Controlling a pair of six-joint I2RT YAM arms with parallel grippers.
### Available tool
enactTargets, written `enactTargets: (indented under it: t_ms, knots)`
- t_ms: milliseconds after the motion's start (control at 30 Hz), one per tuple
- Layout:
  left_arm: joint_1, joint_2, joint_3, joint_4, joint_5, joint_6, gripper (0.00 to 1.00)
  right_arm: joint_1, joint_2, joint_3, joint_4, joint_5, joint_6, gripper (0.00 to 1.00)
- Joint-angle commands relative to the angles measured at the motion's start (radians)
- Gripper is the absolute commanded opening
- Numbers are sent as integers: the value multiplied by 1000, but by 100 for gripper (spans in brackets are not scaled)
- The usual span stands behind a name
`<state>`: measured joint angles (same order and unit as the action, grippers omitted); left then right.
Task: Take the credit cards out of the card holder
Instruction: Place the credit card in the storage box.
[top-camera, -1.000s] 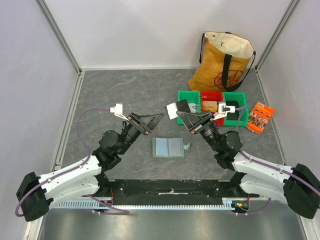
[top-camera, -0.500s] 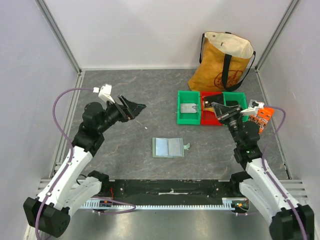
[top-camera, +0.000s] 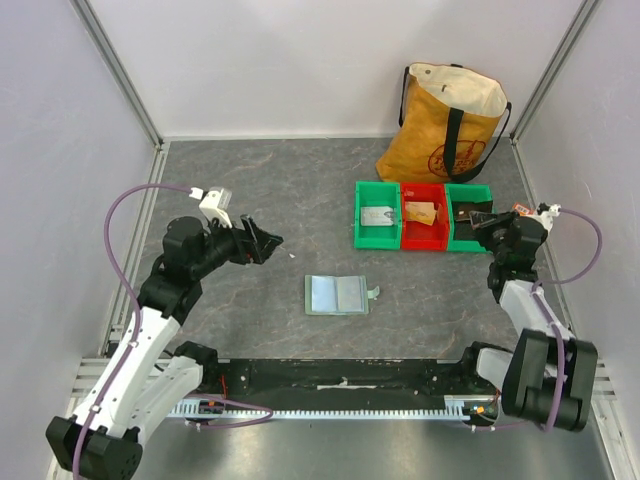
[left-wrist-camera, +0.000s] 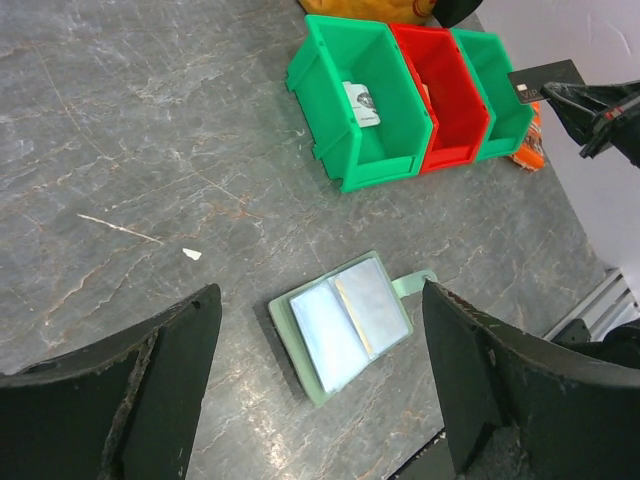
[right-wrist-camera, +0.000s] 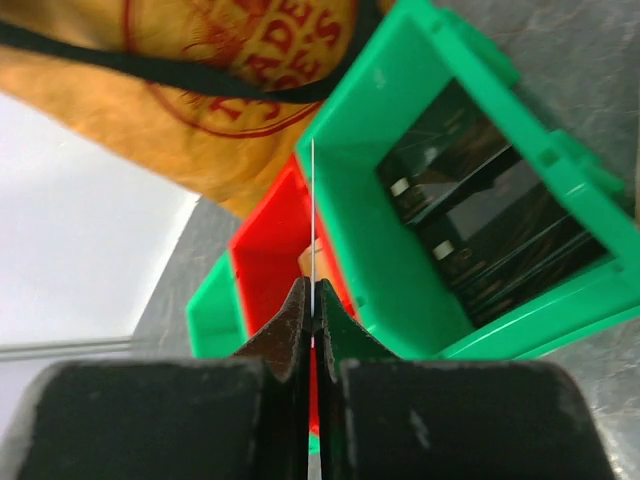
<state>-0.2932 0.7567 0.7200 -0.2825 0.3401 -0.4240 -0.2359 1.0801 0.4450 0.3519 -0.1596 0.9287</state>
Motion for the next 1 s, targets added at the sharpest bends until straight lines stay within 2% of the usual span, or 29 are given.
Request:
enactTargets:
  t_ms: [0,200,567,700,967]
  knots:
    - [-17,-29,2,-20,-44,80,87,-48,143,67,122,-18,-48,0]
    - [-24,-37,-1,-23,-52,83,86,-54,352,152,171,-93,-102,0]
    - [-23,-33,-7,-15,-32,80,86,-51,580,254,260,-193,-68,1]
    - [-23,-31,-7,-12,-27,77,85,-46,612,300,159,-181,-109,13]
    - [-23,-23,-8,-9,-13,74,85,-43,606,366,-59,-126,-197,28]
